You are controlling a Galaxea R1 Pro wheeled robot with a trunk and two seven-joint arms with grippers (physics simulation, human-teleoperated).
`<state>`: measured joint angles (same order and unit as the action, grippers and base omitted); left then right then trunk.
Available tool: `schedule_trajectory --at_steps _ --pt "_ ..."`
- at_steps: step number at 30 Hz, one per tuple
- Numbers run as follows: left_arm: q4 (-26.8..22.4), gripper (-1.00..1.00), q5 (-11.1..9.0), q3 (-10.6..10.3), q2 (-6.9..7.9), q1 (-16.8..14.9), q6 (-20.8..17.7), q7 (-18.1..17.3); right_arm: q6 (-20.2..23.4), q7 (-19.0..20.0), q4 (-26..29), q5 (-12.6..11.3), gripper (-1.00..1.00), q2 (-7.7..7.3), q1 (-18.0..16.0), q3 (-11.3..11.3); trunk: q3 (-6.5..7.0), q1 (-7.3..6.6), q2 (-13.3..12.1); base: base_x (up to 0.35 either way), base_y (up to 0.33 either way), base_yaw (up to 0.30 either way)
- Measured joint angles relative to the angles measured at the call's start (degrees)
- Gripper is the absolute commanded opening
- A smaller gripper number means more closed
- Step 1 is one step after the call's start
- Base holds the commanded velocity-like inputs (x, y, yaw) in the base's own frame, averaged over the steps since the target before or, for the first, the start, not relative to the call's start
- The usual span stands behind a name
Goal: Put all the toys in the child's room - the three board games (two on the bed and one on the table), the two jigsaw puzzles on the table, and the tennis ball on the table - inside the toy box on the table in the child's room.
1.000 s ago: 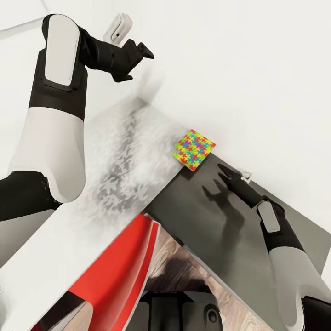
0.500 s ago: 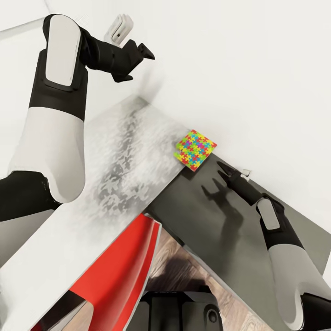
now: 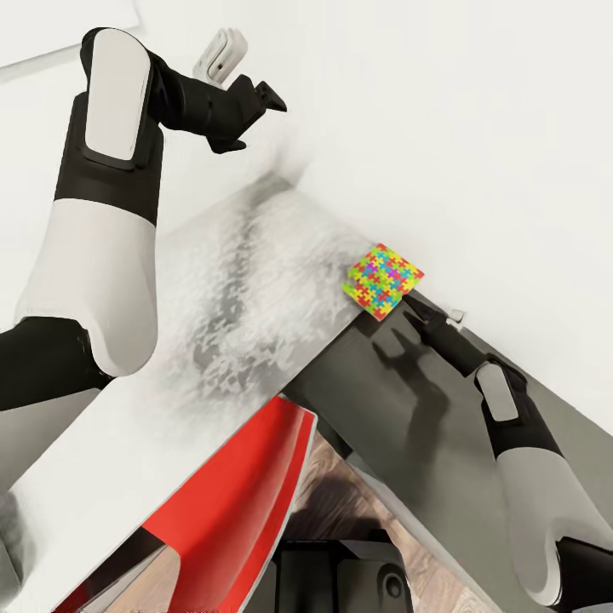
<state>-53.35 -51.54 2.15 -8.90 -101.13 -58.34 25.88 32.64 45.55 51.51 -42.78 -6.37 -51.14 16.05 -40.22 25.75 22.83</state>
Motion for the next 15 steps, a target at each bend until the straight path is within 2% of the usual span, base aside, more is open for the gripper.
schedule_trajectory --at_steps 15 --pt "0.0 1.0 -0.1 0.0 -0.01 0.0 0.0 0.0 -0.5 -0.4 -0.1 0.1 1.0 -0.13 -0.2 0.2 0.03 0.0 0.0 0.0 0.0 0.035"
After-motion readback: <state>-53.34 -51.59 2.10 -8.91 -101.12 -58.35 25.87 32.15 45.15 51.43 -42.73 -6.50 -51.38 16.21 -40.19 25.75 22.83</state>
